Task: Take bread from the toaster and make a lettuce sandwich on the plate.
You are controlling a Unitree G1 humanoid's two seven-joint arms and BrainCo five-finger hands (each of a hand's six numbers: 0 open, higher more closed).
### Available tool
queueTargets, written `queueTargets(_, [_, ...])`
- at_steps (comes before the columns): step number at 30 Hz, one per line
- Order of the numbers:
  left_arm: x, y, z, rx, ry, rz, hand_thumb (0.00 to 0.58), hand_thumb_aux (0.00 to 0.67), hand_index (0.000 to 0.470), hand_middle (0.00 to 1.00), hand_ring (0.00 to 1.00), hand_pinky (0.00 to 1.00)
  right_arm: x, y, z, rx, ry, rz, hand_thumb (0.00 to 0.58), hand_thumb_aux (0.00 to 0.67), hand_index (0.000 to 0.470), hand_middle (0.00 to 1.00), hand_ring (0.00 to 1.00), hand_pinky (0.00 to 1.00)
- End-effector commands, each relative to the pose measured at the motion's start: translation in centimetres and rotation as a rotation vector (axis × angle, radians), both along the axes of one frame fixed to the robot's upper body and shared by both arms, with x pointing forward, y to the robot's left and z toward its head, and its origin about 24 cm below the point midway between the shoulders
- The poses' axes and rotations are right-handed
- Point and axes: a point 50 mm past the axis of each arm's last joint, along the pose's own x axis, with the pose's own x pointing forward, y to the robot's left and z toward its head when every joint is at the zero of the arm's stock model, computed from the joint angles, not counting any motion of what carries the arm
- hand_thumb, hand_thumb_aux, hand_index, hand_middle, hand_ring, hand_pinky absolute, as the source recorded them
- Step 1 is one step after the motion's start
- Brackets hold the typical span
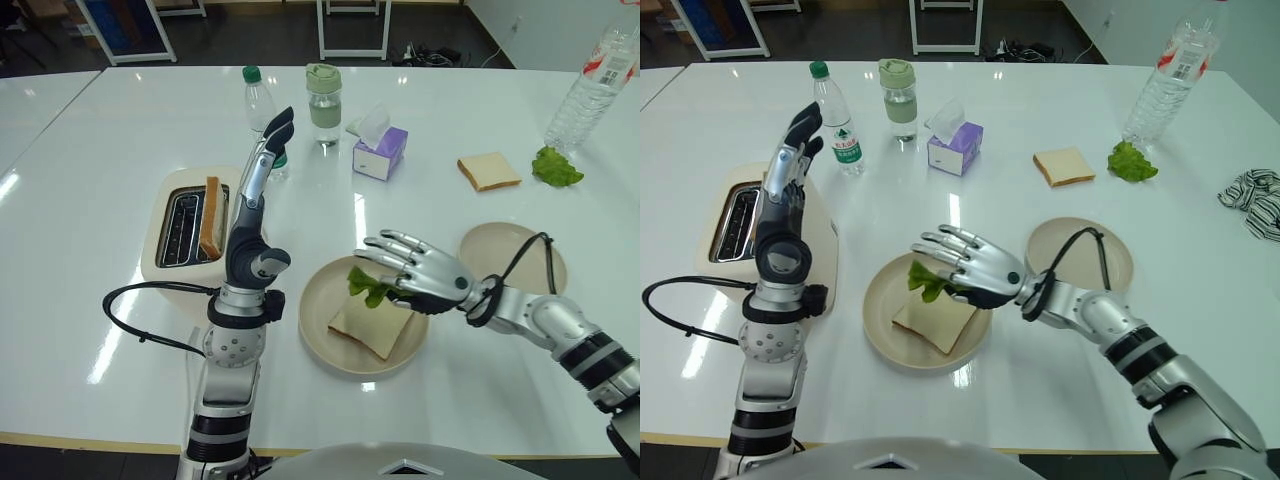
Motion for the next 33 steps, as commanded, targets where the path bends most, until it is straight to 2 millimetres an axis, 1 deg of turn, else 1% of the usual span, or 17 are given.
queueTargets(1, [0.2,-0.1,0.0,0.004,0.003,-0.005,0.0,0.0,0.0,0.0,0.0,0.0,0.7,1.1,-1.1,-0.059,0.038,0.018,0.58,0.67,0.47,0.0,0.0,0.0])
queueTargets(5, [0.2,-0.1,-0.1,0.007,0.007,-0.007,0.0,0.0,0.0,0.0,0.0,0.0,0.7,0.7,-2.3,-0.09,0.07,0.003,0.58,0.67,0.47,0.0,0.0,0.0])
queueTargets(6, [0.2,-0.2,-0.1,0.008,0.007,-0.008,0.0,0.0,0.0,0.0,0.0,0.0,0.7,0.5,-2.4,-0.097,0.072,-0.003,0.578,0.636,0.446,0.0,0.0,0.0])
queueTargets(7, [0.2,-0.2,-0.1,0.008,0.007,-0.007,0.0,0.0,0.0,0.0,0.0,0.0,0.8,0.3,-2.6,-0.105,0.073,-0.009,0.562,0.552,0.387,0.0,0.0,0.0])
queueTargets(9, [0.1,-0.1,-0.1,0.01,0.007,-0.006,0.0,0.0,0.0,0.0,0.0,0.0,1.0,0.0,-2.8,-0.117,0.071,-0.024,0.55,0.518,0.363,0.0,0.0,0.0])
queueTargets(13, [0.0,0.0,-0.1,0.011,0.008,-0.005,0.0,0.0,0.0,0.0,0.0,0.0,1.0,-0.8,-3.1,-0.122,0.084,-0.048,0.548,0.512,0.359,0.0,0.0,0.0])
queueTargets(16, [0.0,0.0,-0.1,0.013,0.011,-0.004,0.0,0.0,0.0,0.0,0.0,0.0,0.9,-0.9,-3.3,-0.123,0.09,-0.05,0.538,0.489,0.343,0.0,0.0,0.0])
queueTargets(19, [0.0,0.0,-0.1,0.015,0.011,-0.008,0.0,0.0,0.0,0.0,0.0,0.0,0.9,-0.8,-3.4,-0.117,0.092,-0.052,0.536,0.486,0.341,0.0,0.0,0.0])
queueTargets(23, [0.0,0.1,0.0,0.018,0.01,-0.007,0.0,0.0,0.0,0.0,0.0,0.0,0.7,-0.7,-3.1,-0.105,0.091,-0.048,0.532,0.478,0.335,0.0,0.0,0.0])
queueTargets(33, [-0.1,0.0,-0.1,0.027,0.015,-0.005,0.0,0.0,0.0,0.0,0.0,0.0,0.3,-1.2,-2.8,-0.113,0.09,-0.048,0.498,0.418,0.293,0.0,0.0,0.0])
